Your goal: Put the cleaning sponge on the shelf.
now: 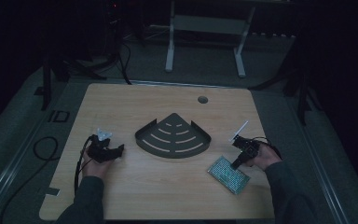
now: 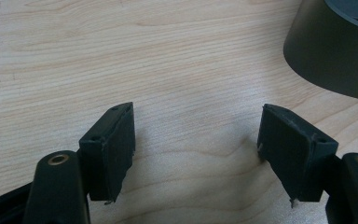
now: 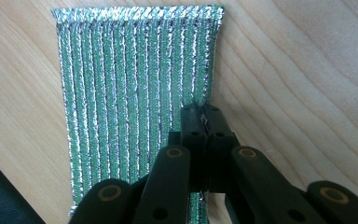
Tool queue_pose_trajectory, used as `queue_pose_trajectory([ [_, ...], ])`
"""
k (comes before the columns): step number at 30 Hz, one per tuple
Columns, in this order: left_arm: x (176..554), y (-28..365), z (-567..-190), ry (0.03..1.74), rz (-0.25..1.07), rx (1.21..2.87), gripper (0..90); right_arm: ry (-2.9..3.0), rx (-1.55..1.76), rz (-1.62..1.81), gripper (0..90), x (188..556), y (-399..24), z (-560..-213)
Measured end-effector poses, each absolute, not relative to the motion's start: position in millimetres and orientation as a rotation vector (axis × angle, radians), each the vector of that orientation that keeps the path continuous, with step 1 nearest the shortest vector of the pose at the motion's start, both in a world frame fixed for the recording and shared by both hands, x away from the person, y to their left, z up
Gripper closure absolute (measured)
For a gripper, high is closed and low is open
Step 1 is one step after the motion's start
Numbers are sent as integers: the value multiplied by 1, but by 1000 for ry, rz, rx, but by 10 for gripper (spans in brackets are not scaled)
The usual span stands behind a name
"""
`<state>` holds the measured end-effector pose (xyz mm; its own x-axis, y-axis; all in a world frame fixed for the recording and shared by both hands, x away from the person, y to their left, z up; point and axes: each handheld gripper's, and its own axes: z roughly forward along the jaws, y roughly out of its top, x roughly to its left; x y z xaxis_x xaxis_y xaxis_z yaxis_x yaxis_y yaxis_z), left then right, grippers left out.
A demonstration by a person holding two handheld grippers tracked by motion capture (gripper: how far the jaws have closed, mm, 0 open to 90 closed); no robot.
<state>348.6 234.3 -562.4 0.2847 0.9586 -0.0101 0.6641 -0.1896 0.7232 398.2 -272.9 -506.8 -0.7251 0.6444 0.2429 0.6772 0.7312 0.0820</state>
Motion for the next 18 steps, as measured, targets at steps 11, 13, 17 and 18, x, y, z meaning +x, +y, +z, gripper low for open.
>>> queue_pose_trajectory([
  [11, 349, 234, -562, 1451, 609, 1935, 282, -2767, -1023, -242, 897, 395, -268, -494],
  [13, 349, 234, -562, 1451, 609, 1935, 282, -2767, -1018, -245, 897, 395, -268, -490],
  [17, 349, 234, -562, 1451, 609, 1936, 282, -2781, -1005, -250, 897, 395, -267, -484],
  [18, 349, 234, -562, 1451, 609, 1936, 282, -2780, -1007, -250, 897, 396, -267, -483],
])
